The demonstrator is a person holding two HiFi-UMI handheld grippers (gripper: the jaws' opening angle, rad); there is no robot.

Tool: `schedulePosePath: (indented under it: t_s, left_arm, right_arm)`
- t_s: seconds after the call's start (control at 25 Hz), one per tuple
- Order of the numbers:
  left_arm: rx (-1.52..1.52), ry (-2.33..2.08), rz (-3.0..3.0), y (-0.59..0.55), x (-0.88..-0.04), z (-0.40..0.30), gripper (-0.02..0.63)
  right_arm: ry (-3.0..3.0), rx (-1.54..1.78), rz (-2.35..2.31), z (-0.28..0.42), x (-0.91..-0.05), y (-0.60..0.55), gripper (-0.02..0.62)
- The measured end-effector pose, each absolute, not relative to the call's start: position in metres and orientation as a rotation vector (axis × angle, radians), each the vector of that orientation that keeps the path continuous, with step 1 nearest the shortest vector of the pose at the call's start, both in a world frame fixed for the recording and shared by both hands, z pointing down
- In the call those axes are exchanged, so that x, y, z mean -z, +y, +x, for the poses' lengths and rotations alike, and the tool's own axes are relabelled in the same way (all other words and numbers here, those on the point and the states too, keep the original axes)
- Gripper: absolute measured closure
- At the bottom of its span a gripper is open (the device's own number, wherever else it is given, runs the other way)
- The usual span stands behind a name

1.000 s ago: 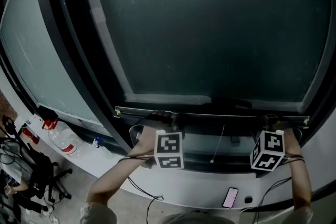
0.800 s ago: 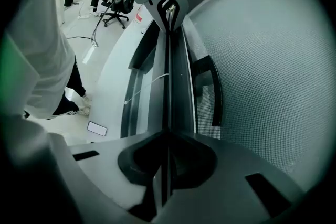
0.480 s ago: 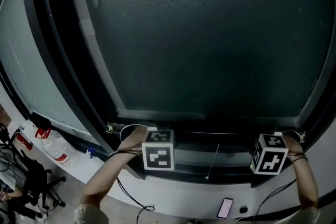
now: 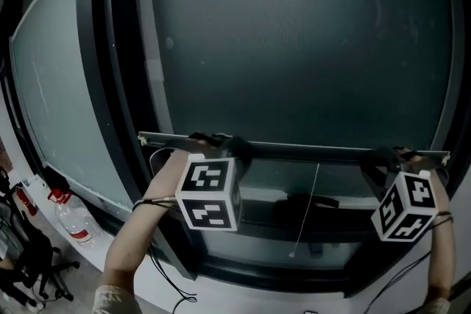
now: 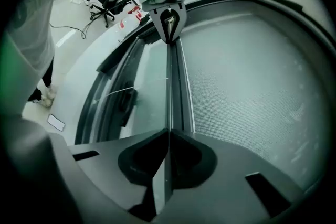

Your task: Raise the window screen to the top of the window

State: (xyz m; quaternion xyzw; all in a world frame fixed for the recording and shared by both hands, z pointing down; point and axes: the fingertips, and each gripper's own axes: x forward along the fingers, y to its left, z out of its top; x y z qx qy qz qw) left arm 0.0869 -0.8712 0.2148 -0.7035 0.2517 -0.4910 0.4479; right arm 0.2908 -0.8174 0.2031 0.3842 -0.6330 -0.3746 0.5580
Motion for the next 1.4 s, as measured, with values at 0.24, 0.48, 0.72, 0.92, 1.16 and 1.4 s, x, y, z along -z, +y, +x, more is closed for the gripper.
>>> schedulePosePath:
  t_s: [0.24,0.48,0.72,0.92,1.16,1.4]
  left_arm:
    - [0.907,0.822,-1.523,-0.882,-0.024,0.087,0.589]
    - [0.735,0.942,-1.379,-0.889,0.118,0.085,0.589]
    - [0.607,1.078,-1.276,-0.886,0.225,0.082,0.589]
    - [0.537,1.144,-1.238,-0.889,0.279,0.084,0.588]
    - [0.371,1.135,-1.346,-0.885,0.299,0.084,0.580]
    - [-0.201,1.148,-1.653,-0.854,0.283,0.072,0.554]
  right_arm:
    - [-1.270,1.290,1.140,0.291,-0.016,-0.829,0.575]
    - [-1.134,1.393,1.280,0.287,0.124,-0.835,0.575]
    - [-1.015,1.426,1.413,0.285,0.231,-0.830,0.575]
    - [-0.958,1.449,1.503,0.287,0.285,-0.833,0.575]
    - [-0.937,1.517,1.602,0.286,0.305,-0.835,0.572]
    - [-1.434,1.667,1.848,0.286,0.286,-0.804,0.559]
